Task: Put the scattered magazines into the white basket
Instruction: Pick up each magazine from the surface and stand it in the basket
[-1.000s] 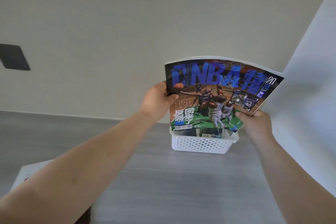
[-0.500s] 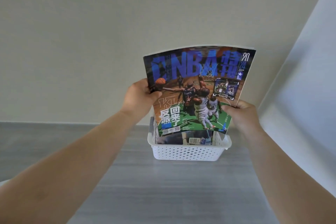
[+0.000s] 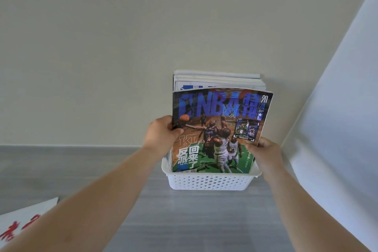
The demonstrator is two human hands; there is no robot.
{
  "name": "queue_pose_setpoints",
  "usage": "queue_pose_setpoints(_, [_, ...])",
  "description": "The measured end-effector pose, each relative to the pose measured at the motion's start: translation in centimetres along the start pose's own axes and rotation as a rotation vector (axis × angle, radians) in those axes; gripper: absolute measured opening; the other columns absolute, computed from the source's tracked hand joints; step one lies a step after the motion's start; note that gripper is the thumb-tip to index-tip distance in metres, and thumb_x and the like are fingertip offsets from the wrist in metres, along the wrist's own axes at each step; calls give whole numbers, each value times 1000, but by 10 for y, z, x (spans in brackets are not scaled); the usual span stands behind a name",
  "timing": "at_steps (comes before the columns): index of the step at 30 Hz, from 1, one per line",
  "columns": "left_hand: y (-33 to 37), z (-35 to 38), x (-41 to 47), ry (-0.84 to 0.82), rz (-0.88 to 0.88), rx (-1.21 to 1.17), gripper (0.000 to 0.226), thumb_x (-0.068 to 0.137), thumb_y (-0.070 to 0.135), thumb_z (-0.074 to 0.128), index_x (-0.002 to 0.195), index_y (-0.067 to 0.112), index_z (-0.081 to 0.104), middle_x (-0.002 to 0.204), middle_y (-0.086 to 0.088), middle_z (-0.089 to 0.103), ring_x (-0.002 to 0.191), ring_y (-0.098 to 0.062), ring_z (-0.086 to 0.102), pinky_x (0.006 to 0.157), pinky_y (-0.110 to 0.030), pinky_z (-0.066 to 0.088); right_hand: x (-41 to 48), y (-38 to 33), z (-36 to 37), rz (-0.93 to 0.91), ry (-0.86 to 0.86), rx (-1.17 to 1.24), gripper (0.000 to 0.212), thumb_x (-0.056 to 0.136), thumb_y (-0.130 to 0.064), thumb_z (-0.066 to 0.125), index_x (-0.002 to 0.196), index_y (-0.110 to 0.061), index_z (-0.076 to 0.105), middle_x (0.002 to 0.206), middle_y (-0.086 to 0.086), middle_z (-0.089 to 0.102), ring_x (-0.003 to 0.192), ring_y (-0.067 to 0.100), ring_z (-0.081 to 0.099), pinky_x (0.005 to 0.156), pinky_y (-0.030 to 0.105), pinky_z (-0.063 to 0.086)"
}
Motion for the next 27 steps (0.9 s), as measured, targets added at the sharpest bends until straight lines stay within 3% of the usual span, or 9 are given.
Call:
queue_pose_setpoints(2, [2,2,5,51,4,21,11,77,10,64,82,17,57,66,9,54,61,-9,51,46,-14,36,7,-4,4,-36,32,-31,16,79,3,58,94,1,63,72,-1,72,62,7,51,56,19,39])
queue_pose_setpoints(5, [-1,3,9,205,47,47,35,70,13,73,87,18,43,88,2,47,77,-15,47,60,-21,35,18,-12,10,-46,69,34,43,80,0,59,121,-9,48,121,9,58,101,17,55,88,30,43])
queue_pose_setpoints(7, [-5,3,12,215,34,12,54,65,16,77,105,18,40,108,-1,45,91,-15,46,75,-27,40,26,-15,12,-23,59,70,61,81,-2,57,135,-12,31,137,9,43,121,23,45,104,41,37])
queue_pose_setpoints(10, [-10,4,24,34,-65,-105,98,64,18,78,140,18,16,137,-4,38,124,-19,39,104,-37,34,37,-18,17,41,-13,146,63,80,2,51,136,-15,27,134,12,47,118,28,50,101,50,41])
queue_pose_setpoints(12, [-11,6,33,-98,-117,-209,100,65,18,77,141,17,13,142,-5,38,130,-22,37,109,-39,30,41,-20,22,60,-93,97,51,77,3,50,123,-14,39,116,14,59,104,31,59,95,52,45])
queue_pose_setpoints(18, [-19,14,46,-283,-67,-207,79,63,9,78,129,13,34,118,-2,57,109,-20,55,96,-35,45,46,-27,33,33,-74,11,34,72,3,51,102,-14,47,93,9,63,92,30,60,89,45,48])
queue_pose_setpoints(21, [-23,19,44,-243,-40,-239,73,63,12,78,120,21,34,94,14,55,87,0,54,65,-11,45,41,-27,34,-5,-41,28,32,74,3,50,97,-18,44,80,-1,58,78,22,58,72,35,48])
queue_pose_setpoints(24, [-28,21,46,-145,-27,-224,64,61,17,80,107,27,36,87,19,52,81,4,51,62,-11,38,36,-24,29,-65,-30,52,33,74,4,50,85,-27,45,79,-5,58,73,11,55,59,26,39])
queue_pose_setpoints(27, [-30,24,48,-91,4,-171,64,57,22,82,99,29,34,84,22,49,77,8,46,61,-11,35,33,-17,25,-85,-43,70,36,73,5,50,82,-30,47,83,-4,62,79,13,58,66,28,45])
Point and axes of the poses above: each hand's wrist, its own x-axis towards the middle knuckle, its own z-axis out of the palm, y = z × x, the point moved 2 cm from there along x, towards the middle knuckle
